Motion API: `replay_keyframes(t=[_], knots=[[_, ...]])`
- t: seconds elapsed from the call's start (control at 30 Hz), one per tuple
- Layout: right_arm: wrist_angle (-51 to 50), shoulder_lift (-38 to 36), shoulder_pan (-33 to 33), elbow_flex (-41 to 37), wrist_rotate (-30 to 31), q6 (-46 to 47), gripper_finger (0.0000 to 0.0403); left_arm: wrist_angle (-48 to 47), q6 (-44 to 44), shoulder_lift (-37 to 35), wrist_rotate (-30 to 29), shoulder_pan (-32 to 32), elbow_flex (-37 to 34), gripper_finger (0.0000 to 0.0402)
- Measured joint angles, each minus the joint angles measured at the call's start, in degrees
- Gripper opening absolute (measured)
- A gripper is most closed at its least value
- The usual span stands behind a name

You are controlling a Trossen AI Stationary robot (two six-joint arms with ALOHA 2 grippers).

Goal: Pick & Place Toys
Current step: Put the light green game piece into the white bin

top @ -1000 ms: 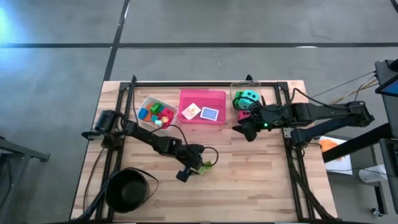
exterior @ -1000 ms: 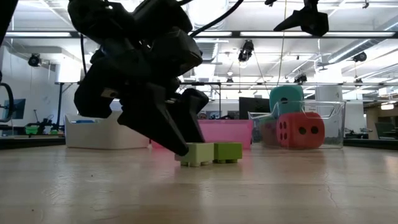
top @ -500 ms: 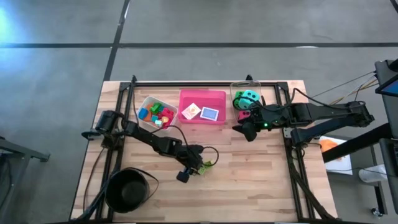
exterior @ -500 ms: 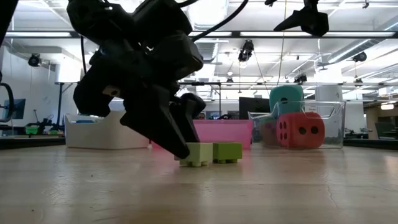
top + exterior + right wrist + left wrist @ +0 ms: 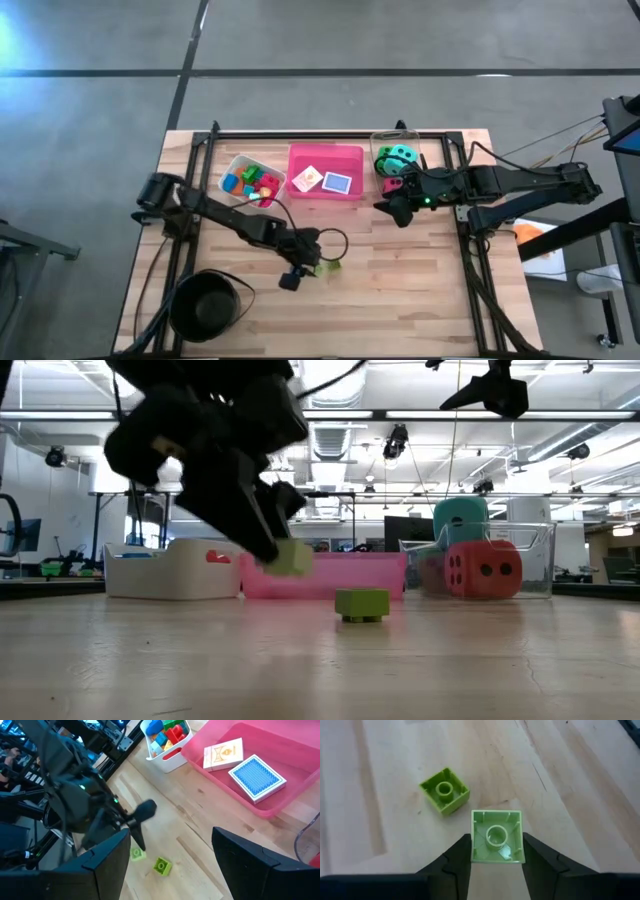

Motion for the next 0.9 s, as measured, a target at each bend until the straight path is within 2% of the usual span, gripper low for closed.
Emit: replay_keyframes(t=[0.33, 0.5, 0.73, 0.9], knots=[[0.02, -0.02, 0.0, 0.09, -0.07, -1.41, 0.0271, -12.88, -0.08, -13.3, -2.02, 2.54, 0.02, 0.0137], [0.28, -0.02, -0.04, 0.09, -0.04, -1.79, 0.0271, -18.06, -2.5, -21.29, -9.21, 6.68, -0.68, 0.0137], [0.32, -0.02, -0.04, 0.09, 0.14, -2.26, 0.0271, -23.39, -19.18, -29.76, -15.12, 18.53, -2.62, 0.0137], [0.36, -0.02, -0.15, 0.09, 0.41, -2.94, 0.0271, -31.12, -35.82, -32.5, -24.65, 28.3, -5.83, 0.0137]])
